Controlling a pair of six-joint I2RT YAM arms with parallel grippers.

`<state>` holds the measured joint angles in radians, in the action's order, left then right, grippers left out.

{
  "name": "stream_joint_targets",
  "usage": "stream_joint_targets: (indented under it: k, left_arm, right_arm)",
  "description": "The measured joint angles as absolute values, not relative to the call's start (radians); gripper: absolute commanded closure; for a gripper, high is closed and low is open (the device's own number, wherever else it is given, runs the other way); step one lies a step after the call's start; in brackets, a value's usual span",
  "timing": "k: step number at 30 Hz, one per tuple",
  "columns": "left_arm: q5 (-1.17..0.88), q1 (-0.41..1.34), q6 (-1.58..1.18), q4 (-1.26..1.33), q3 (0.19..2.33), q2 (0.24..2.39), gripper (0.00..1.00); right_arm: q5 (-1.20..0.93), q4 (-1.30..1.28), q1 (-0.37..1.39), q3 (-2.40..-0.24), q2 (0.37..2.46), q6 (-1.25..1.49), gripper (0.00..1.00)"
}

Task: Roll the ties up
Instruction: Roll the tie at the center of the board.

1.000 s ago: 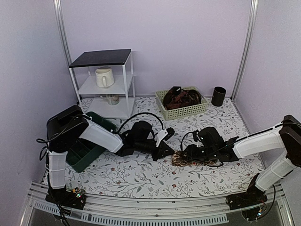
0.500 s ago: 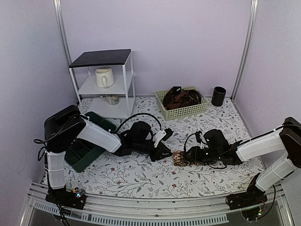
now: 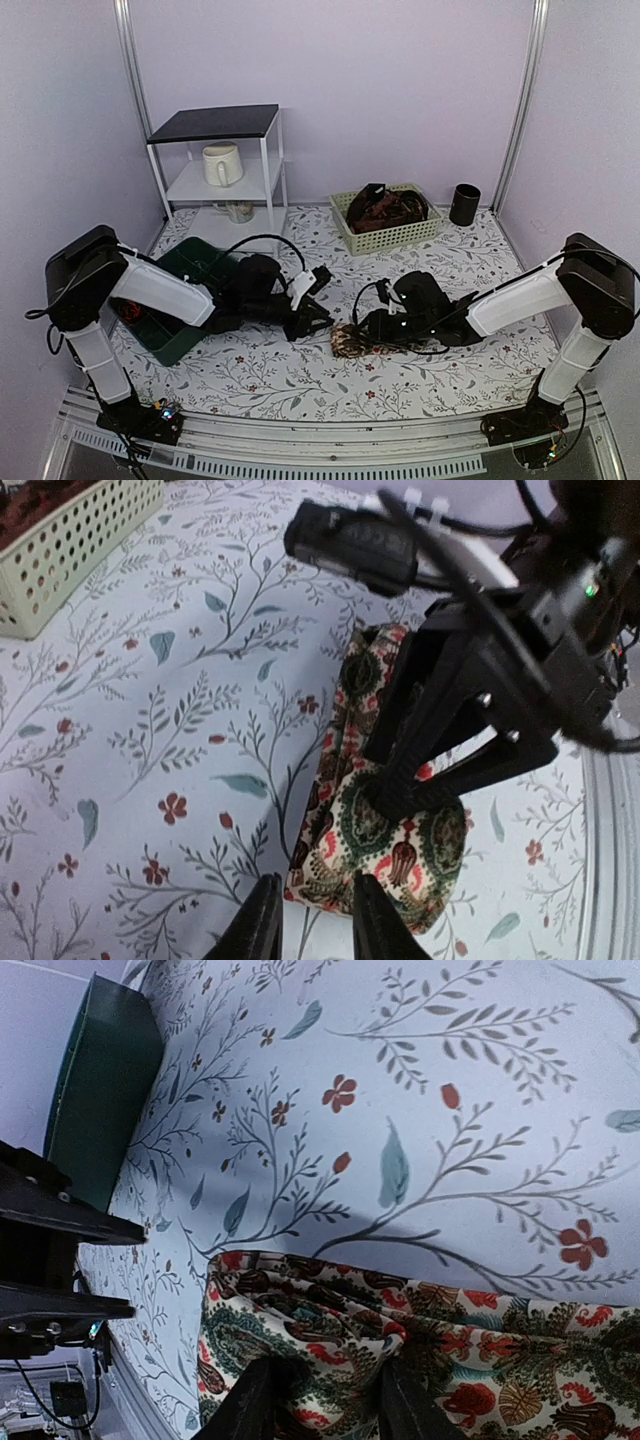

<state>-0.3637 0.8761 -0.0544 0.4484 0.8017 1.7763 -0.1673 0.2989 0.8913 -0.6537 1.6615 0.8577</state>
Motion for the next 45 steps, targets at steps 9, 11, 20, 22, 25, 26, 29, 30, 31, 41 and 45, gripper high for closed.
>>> stream_joint_targets:
  k: [9,11,20,22,25,26,29,30,31,41,45]
  left_arm:
    - [-0.331,0.877,-0.08,0.466,0.626,1.76,0.78]
    - [-0.332,0.879,-0.079,0.466,0.62,1.76,0.82]
    - [-0.378,0.905,-0.075,0.491,0.69,1.844,0.96]
    - [-0.392,0.915,-0.077,0.495,0.715,1.878,0.99]
    - [-0.414,0.924,-0.078,0.496,0.752,1.919,1.0]
    - [-0.421,0.926,-0.079,0.496,0.764,1.93,1.0]
    - [-0.438,0.929,-0.079,0.496,0.793,1.942,1.0]
    - [-0.442,0.929,-0.079,0.496,0.801,1.942,1.0]
    - [-0.447,0.93,-0.079,0.496,0.809,1.942,1.0]
    - [-0.464,0.935,-0.078,0.484,0.868,1.942,1.0]
    - [-0.463,0.938,-0.078,0.474,0.875,1.942,1.0]
  right_arm:
    - [-0.147,0.25,0.913,-0.687,1.682,0.839,0.63]
    - [-0.141,0.247,0.909,-0.685,1.681,0.822,0.63]
    - [-0.128,0.224,0.889,-0.66,1.646,0.768,0.63]
    - [-0.126,0.221,0.886,-0.656,1.641,0.76,0.63]
    - [-0.125,0.213,0.88,-0.645,1.629,0.746,0.63]
    - [-0.124,0.209,0.879,-0.642,1.627,0.743,0.63]
    - [-0.121,0.201,0.876,-0.632,1.617,0.735,0.64]
    - [-0.119,0.199,0.876,-0.628,1.613,0.732,0.64]
    - [-0.117,0.197,0.876,-0.626,1.61,0.731,0.66]
    - [-0.057,0.091,0.863,-0.622,1.546,0.737,0.67]
    - [-0.026,0.039,0.851,-0.622,1.514,0.75,0.68]
